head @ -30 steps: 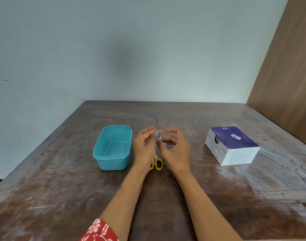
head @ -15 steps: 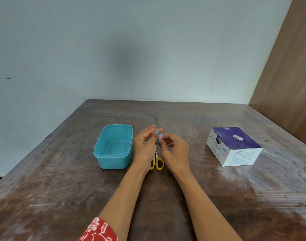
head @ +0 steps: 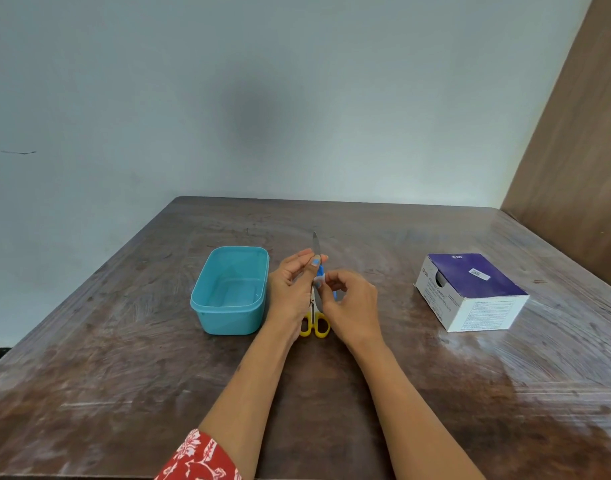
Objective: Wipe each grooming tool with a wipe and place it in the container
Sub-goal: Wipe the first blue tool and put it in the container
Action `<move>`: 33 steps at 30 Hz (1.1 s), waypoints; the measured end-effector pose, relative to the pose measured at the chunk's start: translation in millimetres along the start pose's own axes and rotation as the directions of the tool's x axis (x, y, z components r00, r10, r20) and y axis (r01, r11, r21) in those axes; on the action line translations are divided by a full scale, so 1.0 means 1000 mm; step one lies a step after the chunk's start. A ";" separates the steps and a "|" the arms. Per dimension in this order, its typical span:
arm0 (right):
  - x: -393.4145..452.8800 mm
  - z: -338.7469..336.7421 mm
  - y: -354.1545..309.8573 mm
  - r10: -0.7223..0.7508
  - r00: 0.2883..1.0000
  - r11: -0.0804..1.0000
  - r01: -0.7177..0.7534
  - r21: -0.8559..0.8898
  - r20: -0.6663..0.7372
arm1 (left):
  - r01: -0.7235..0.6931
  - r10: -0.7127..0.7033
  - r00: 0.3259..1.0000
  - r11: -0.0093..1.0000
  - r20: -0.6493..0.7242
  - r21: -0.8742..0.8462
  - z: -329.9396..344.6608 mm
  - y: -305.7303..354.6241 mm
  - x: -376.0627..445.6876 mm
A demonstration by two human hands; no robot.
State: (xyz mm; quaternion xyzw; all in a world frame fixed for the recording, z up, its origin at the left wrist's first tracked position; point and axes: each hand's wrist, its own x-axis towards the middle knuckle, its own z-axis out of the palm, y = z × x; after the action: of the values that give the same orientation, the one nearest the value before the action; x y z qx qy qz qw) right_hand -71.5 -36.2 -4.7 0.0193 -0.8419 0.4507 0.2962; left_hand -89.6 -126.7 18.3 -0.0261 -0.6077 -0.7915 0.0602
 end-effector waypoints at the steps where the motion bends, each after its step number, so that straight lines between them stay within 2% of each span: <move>1: 0.000 -0.001 -0.001 -0.022 0.999 1.000 0.023 0.005 -0.034 | 0.014 -0.014 1.000 1.000 0.009 -0.007 0.000 -0.001 0.000; 3: 0.000 -0.002 -0.004 -0.051 0.996 0.998 0.053 0.018 -0.076 | 0.033 -0.032 0.999 0.999 0.026 -0.020 0.001 -0.002 -0.001; 5: -0.001 -0.001 -0.003 -0.030 0.998 0.999 0.031 0.011 -0.051 | 0.026 -0.026 1.000 1.000 0.018 -0.017 0.002 -0.001 0.000; 10: 0.000 0.002 0.003 0.018 0.999 0.986 -0.011 -0.169 0.040 | 0.003 -0.003 1.000 1.000 -0.015 0.023 0.002 -0.002 0.002; 16: 0.000 0.001 -0.001 -0.030 1.000 0.997 0.030 -0.071 0.005 | -0.006 0.006 1.000 1.000 -0.021 0.015 0.002 -0.003 0.003; 21: -0.001 -0.003 0.000 0.115 0.991 0.993 -0.112 0.042 -0.068 | -0.088 0.087 0.994 0.996 -0.063 -0.020 0.001 0.000 0.003; 25: 0.001 -0.007 -0.006 0.141 0.982 0.976 -0.118 0.184 -0.123 | -0.115 0.113 0.988 0.993 -0.104 -0.008 0.000 -0.003 0.005; 33: -0.002 -0.007 -0.008 0.093 0.991 0.976 -0.072 0.204 -0.095 | -0.120 0.126 0.984 0.991 -0.128 0.052 0.000 -0.004 0.005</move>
State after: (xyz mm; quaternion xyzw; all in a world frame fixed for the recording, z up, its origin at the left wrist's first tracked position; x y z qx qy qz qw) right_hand -64.5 -36.2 3.3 -0.0095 -0.7759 0.5453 0.3171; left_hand -95.4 -125.8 15.5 -0.0104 -0.6169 -0.7726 0.1494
